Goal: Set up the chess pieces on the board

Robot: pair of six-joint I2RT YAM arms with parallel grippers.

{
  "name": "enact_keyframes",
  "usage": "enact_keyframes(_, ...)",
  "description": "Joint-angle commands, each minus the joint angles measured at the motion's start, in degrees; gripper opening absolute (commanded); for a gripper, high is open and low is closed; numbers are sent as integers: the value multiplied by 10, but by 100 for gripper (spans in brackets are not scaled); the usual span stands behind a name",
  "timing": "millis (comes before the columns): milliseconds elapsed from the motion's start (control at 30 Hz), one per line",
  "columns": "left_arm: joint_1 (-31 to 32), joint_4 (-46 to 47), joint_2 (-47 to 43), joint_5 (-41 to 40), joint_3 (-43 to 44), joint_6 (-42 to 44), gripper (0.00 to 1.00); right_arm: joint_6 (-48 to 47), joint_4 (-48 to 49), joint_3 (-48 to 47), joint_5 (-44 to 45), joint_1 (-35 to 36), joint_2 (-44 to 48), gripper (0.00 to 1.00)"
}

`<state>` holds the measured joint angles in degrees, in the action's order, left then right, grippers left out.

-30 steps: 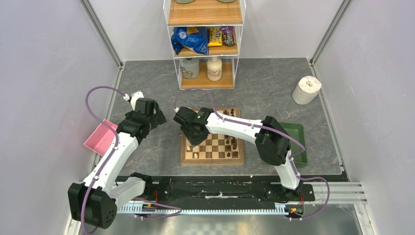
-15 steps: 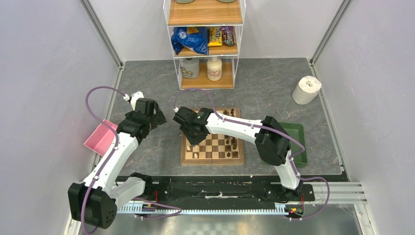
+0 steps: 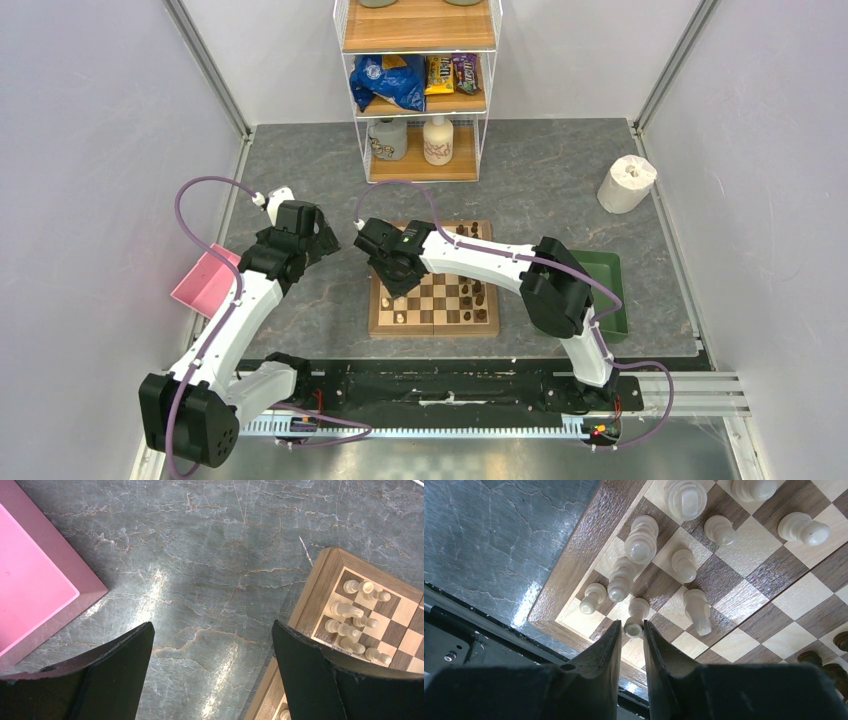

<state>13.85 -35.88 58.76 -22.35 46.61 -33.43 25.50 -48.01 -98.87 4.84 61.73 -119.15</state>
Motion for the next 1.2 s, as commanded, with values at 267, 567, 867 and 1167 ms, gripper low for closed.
enact_keyframes(267, -3, 13, -8, 0, -3, -14, 95, 0, 0, 2, 23, 0, 15, 20)
enact_keyframes(567, -3, 14, -9, 0, -2, -14, 95, 4, -15, 8, 9, 22, 80, 19)
enact_keyframes(867, -3, 14, -13, 0, -3, -15, 95, -1, -2, 8, -21, 52, 71, 19)
enact_keyframes(1167, -3, 14, -20, -2, -6, -17, 95, -20, 24, 5, -27, 65, 34, 19)
